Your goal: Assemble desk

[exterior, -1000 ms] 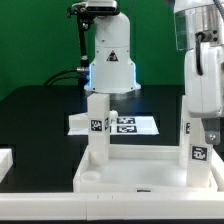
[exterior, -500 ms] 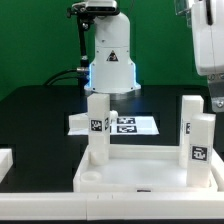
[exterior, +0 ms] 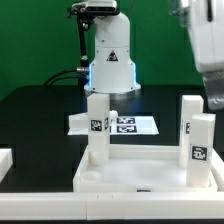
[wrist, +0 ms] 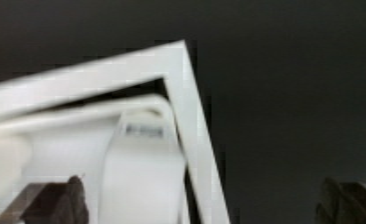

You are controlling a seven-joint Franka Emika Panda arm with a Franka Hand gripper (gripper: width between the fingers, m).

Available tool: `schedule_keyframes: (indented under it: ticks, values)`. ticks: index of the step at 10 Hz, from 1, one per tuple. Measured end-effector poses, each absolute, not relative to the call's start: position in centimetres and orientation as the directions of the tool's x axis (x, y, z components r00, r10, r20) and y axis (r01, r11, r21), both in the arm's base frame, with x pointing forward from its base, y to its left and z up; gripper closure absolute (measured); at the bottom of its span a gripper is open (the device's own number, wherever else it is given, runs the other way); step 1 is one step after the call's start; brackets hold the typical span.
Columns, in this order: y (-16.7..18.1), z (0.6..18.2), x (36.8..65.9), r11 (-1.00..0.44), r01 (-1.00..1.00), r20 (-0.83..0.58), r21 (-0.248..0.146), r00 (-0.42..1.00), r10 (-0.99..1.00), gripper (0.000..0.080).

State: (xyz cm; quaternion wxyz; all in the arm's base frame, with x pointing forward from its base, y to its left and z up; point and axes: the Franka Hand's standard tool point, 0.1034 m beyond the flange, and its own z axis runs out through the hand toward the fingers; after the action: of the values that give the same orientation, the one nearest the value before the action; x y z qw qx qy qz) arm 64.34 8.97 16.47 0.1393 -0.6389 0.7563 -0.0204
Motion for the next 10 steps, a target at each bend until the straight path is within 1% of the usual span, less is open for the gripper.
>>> schedule_keyframes:
  ticks: [1, 2, 3, 4, 5, 6, 7, 8, 9, 10]
  values:
    - [7.5, 17.4, 63.2, 0.062, -0.969, -0.168, -0.239, -0.022, -0.986, 0.0150]
    - [6.6, 18.0, 62.4, 0.016, -0.968, -0.160, -0.249, 0.025, -0.987, 0.0150]
    - [6.9, 18.6, 62.9, -0.031, -0.964, -0.145, -0.264, 0.071, -0.987, 0.0150]
    - [6.9, 18.5, 63.0, -0.128, -0.952, -0.115, -0.279, 0.165, -0.979, 0.0150]
    - [6.8, 18.4, 63.0, -0.194, -0.939, -0.096, -0.285, 0.229, -0.969, 0.0150]
    - [6.8, 18.4, 63.0, -0.232, -0.929, -0.084, -0.289, 0.266, -0.960, 0.0150]
    - [6.7, 18.4, 62.9, -0.325, -0.899, -0.056, -0.295, 0.356, -0.933, 0.0150]
    - [5.8, 18.0, 62.0, -0.416, -0.859, -0.042, -0.299, 0.448, -0.893, 0.0150]
    - [4.0, 17.7, 60.4, -0.476, -0.829, -0.040, -0.293, 0.508, -0.860, 0.0150]
    - [1.7, 17.7, 58.7, -0.599, -0.750, -0.031, -0.279, 0.631, -0.776, 0.0150]
